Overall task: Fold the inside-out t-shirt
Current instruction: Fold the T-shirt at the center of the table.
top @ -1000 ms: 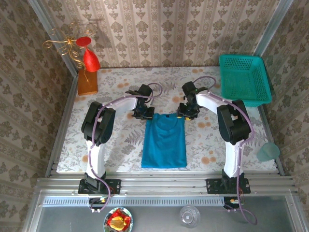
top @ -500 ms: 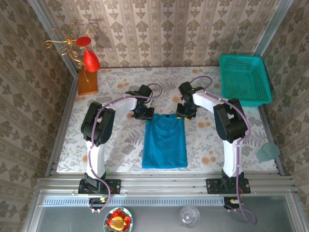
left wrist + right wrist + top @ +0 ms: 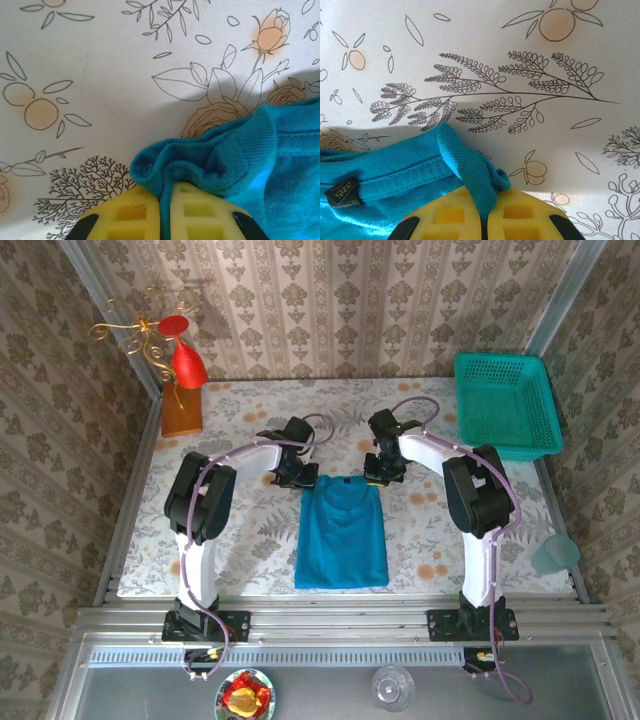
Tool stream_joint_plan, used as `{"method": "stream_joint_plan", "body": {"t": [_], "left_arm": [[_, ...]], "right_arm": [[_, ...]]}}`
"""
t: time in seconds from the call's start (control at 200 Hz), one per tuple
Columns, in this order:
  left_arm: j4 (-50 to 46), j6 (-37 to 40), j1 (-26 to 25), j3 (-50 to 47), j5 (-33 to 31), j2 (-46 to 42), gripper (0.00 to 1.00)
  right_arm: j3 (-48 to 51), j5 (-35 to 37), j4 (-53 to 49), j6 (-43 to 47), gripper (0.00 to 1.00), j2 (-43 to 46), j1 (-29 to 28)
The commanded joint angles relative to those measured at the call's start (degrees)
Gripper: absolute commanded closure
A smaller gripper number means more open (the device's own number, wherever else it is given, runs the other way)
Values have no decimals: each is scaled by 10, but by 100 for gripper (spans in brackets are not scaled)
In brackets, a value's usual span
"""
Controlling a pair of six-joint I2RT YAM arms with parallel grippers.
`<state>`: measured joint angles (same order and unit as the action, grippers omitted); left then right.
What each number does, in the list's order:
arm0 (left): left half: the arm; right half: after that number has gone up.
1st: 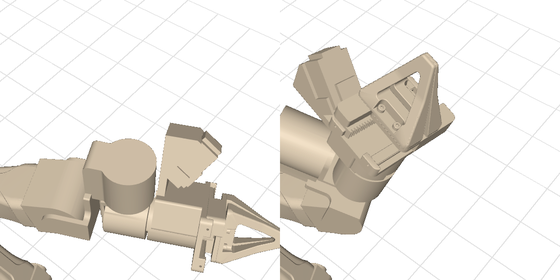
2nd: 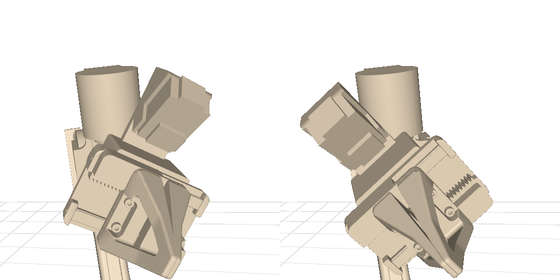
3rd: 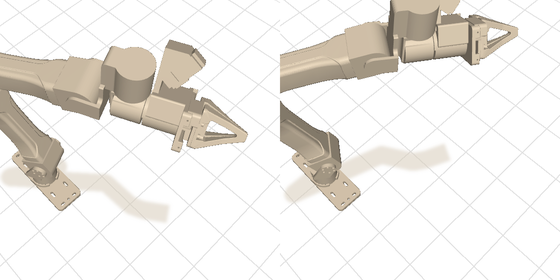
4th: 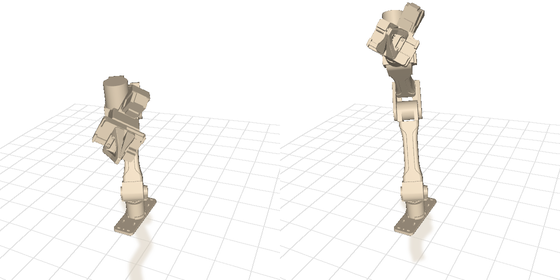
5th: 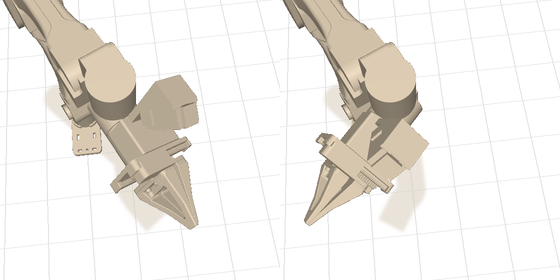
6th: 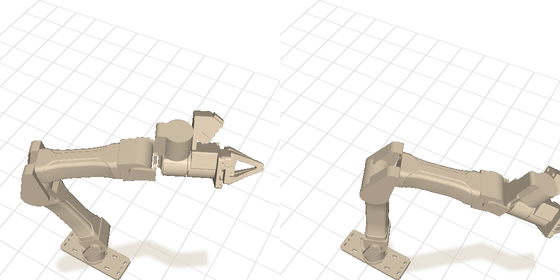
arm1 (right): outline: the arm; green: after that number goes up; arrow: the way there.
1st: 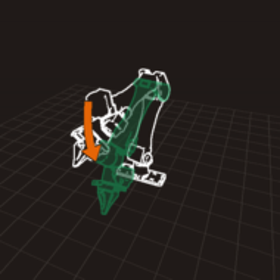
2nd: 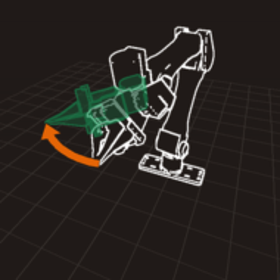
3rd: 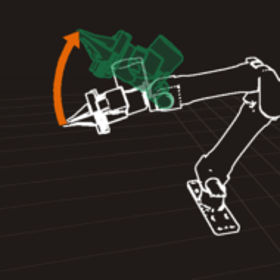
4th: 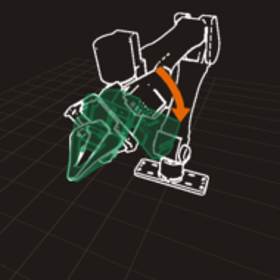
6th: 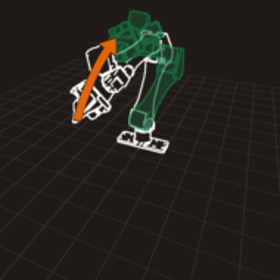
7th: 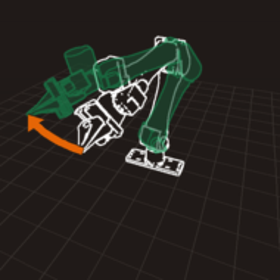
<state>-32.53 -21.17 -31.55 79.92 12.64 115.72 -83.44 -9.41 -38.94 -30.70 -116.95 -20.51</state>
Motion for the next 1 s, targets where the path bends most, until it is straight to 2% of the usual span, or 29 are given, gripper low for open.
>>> {"method": "stream_joint_plan", "body": {"t": [0.0, 0.17, 0.435, 0.585, 0.685, 0.78, 0.88, 0.995], "left_arm": [[5, -2, 23, -16, 28, -29, 100], [15, 18, 50, 32, 46, -64, 100], [-4, 96, 102, 194, 59, -105, 100], [13, 132, 114, 228, 68, -137, 100], [38, 142, 119, 197, 89, -173, 100], [68, 142, 118, 136, 109, -218, 100], [94, 134, 110, 35, 134, -273, 100], [119, 114, 79, -100, 132, -342, 100]], "right_arm": [[7, 17, 21, 5, 100, 51, 5], [-37, 30, 31, 24, 100, 97, 18], [-230, 85, -10, 97, 100, 127, 24], [-277, 99, 3, 126, 100, 148, 26], [-255, 84, 24, 139, 100, 178, 26], [-190, 62, 48, 140, 100, 221, 24], [-96, 33, 62, 137, 100, 276, 13], [31, 21, 72, 123, 100, 347, -15]]}}
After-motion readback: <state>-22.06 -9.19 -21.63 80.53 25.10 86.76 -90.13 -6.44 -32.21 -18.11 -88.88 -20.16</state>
